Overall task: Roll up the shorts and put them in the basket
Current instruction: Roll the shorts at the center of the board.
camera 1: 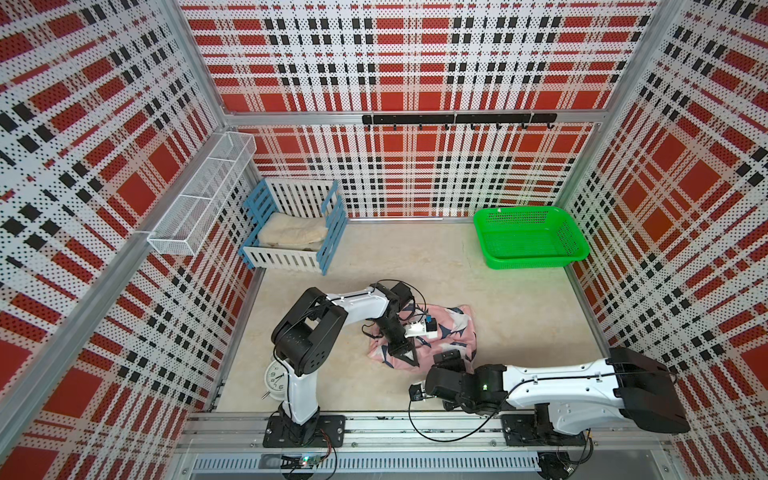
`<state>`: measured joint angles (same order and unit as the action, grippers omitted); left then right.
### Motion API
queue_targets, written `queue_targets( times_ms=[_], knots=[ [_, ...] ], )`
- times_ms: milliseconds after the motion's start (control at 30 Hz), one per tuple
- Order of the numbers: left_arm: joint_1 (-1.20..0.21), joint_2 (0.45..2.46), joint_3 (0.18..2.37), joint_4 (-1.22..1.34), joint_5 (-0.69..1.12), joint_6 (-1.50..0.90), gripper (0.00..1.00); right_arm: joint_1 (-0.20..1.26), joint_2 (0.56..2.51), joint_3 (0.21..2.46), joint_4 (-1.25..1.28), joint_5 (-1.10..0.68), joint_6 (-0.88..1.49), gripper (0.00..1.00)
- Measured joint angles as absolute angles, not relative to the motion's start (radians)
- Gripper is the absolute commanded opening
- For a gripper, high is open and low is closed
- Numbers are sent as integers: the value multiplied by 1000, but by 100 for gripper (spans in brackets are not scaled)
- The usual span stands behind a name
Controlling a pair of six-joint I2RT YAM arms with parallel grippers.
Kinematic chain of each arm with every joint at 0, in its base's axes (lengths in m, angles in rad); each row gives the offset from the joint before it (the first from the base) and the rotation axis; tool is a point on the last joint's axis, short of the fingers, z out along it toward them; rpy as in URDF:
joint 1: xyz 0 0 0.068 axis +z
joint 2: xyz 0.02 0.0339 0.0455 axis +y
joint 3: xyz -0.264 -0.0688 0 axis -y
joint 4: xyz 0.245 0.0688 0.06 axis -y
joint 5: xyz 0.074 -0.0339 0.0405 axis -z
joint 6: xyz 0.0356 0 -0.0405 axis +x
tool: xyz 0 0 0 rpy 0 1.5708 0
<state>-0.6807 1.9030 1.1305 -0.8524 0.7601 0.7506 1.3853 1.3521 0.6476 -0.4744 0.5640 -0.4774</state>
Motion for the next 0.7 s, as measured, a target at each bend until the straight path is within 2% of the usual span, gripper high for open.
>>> queue_targets(
  times_ms=[33, 100, 133, 200, 300, 333, 367, 400, 433, 467, 600, 700],
  knots=[
    [-680, 1903, 1131, -852, 760, 751, 0, 1385, 1372, 637, -458, 606, -477, 92],
    [-680, 1903, 1131, -852, 764, 753, 0, 1384, 1404, 616, -435, 672, -473, 80],
    [-680, 1903, 1131, -852, 767, 754, 0, 1381, 1416, 609, -429, 696, -472, 70],
    [-680, 1903, 1129, -852, 772, 759, 0, 1363, 1427, 606, -419, 719, -467, 41],
    [-680, 1892, 1118, -839, 774, 760, 19, 1316, 1427, 626, -413, 703, -456, 8],
    [-680, 1882, 1110, -830, 770, 759, 26, 1302, 1424, 636, -413, 684, -457, 0],
    [-680, 1869, 1102, -817, 764, 759, 44, 1291, 1420, 645, -415, 662, -455, 0],
    [-679, 1849, 1086, -805, 752, 755, 56, 1276, 1413, 652, -419, 625, -456, 0],
    [-678, 1819, 1064, -787, 741, 745, 64, 1264, 1404, 659, -426, 588, -459, 0],
    [-677, 1788, 1043, -772, 729, 742, 78, 1249, 1394, 664, -435, 544, -462, 0],
    [-660, 1570, 912, -637, 651, 698, 88, 1151, 1362, 718, -527, 287, -471, 0],
    [-653, 1314, 762, -475, 558, 652, 89, 1061, 1358, 762, -592, 98, -479, 0]
  ],
)
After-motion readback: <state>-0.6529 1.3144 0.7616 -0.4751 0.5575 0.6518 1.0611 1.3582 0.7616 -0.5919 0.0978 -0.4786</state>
